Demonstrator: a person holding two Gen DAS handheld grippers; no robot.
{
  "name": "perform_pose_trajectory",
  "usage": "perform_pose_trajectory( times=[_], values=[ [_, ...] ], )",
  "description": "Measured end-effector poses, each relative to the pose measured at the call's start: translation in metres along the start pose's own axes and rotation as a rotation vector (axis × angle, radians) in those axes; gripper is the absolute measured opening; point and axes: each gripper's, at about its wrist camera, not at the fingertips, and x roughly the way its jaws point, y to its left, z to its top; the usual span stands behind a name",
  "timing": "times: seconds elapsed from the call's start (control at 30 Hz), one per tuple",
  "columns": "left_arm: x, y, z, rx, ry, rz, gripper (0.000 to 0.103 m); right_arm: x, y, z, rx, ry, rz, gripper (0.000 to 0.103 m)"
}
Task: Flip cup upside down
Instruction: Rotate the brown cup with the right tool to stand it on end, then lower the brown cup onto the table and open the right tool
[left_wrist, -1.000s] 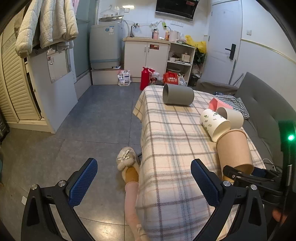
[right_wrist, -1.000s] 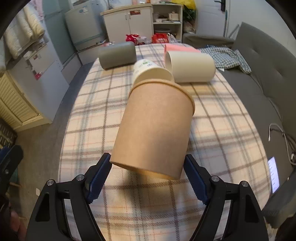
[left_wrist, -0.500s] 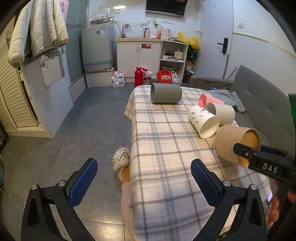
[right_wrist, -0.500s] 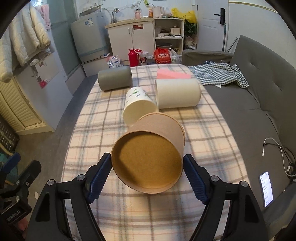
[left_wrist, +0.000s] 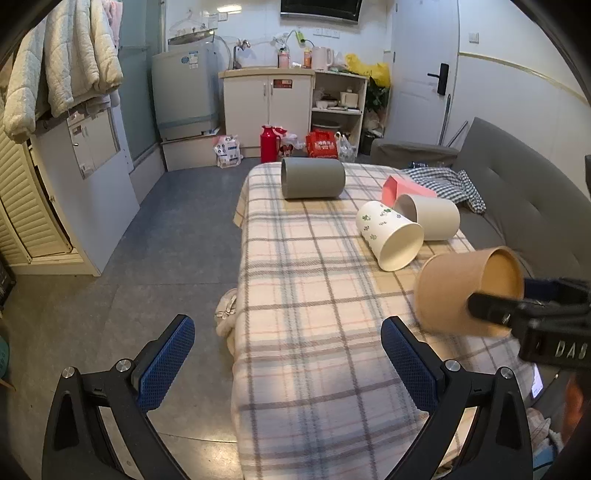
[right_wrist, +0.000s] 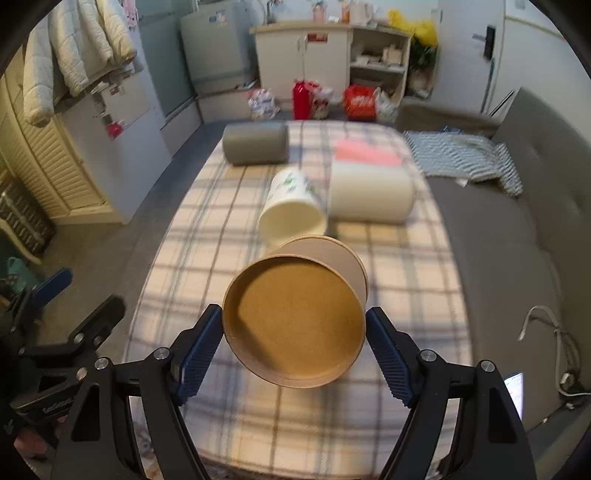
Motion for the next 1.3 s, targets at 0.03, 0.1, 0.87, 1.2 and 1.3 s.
perform_pose_trajectory(
  times=[0.03,0.1,0.87,1.2,1.3],
  values=[
    [0.001,-0.002,0.000,0.005,0.003,0.002,0.103,0.004,0.000,-0.001,-0.005,0.012,0.005,0.078],
    [0.002,-0.006,0.001,0.016,0.003,0.014,0.103,0.013,0.000,0.000,-0.007,0.042,0.018,0.078],
    [-0.011,-0.007,0.007,-0.007,-0.002,0.086,0.103,0.024,-0.006,0.028,-0.027,0.001,0.060,0.082],
    [-0.051,-0.041,0.015,0.042,-0.093,0.070,0.103,-0.057,-0.020,0.030,-0.043,-0.208,0.010,0.082],
    [-0.062,-0.053,0.016,0.058,-0.113,0.055,0.103,-0.080,-0.027,0.026,-0.039,-0.255,0.012,0.082]
  ],
)
